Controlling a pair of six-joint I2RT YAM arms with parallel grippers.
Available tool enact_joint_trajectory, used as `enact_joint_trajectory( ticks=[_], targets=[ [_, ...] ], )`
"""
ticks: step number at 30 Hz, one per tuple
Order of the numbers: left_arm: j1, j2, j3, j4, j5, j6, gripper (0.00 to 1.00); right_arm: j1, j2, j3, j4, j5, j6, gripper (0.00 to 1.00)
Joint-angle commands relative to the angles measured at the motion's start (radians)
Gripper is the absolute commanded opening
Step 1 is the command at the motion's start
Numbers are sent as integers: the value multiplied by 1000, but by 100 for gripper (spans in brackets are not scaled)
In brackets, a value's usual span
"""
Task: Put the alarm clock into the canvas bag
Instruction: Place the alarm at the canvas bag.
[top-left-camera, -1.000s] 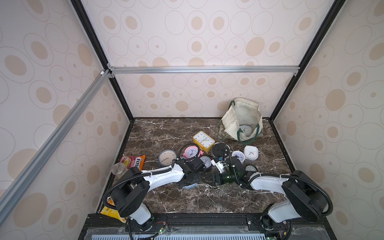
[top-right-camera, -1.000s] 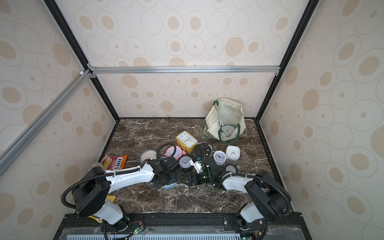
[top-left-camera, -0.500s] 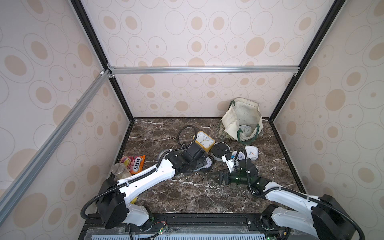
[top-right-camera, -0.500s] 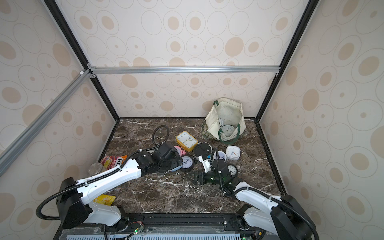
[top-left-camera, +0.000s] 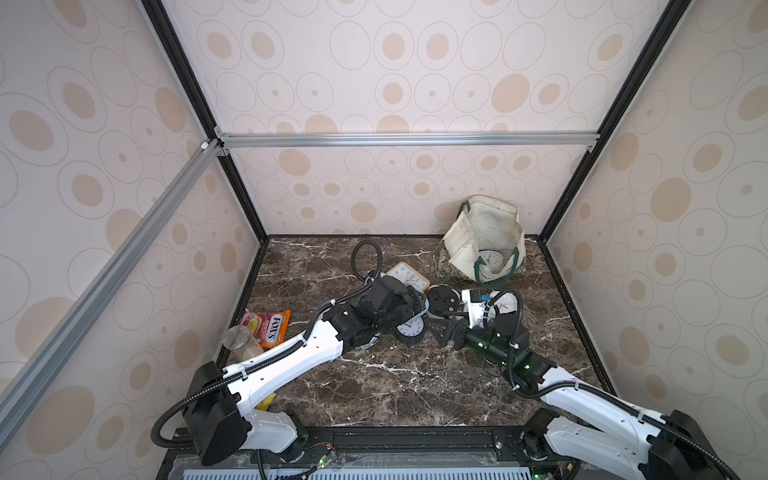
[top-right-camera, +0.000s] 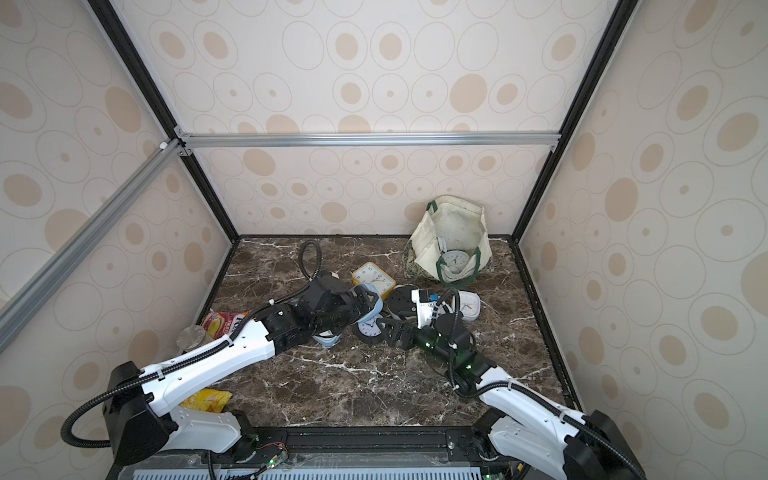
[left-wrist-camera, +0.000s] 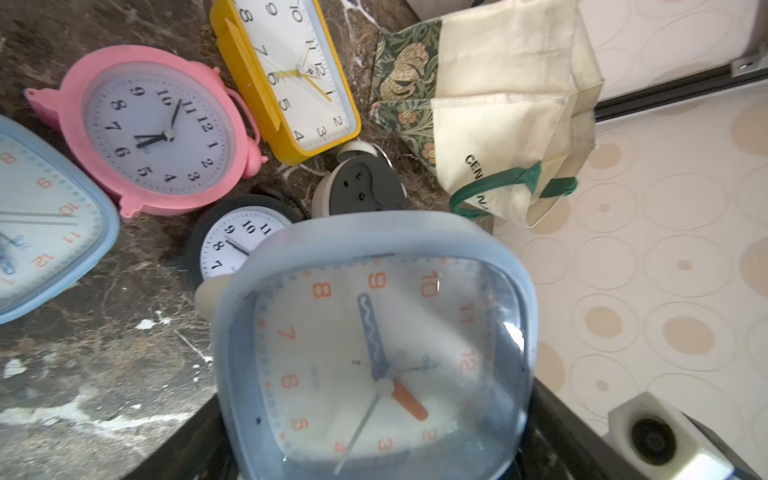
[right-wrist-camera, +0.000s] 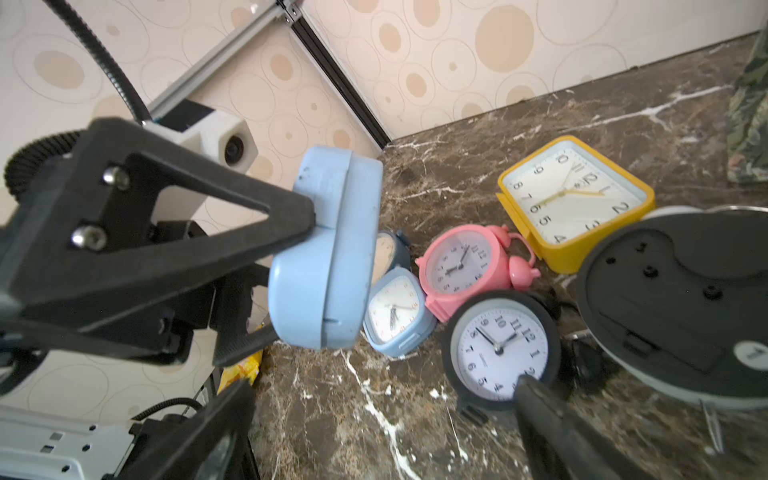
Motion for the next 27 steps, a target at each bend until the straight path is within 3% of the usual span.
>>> enact_joint_trajectory(
  ticks=[1,11,24,27],
  targets=[
    [6,-40,-15,127,-15,-54,81,-1,71,50,172,-16,39,98],
    [6,-55,-40,181,-5,-74,82,1,236,172,258,-100,74,80],
    [7,-41,-28,194,-2,-53,83,8,202,194,121,-92,58,53],
    [8,-35,-27,199,4,-50,83,7,196,198,106,-81,50,50]
  ],
)
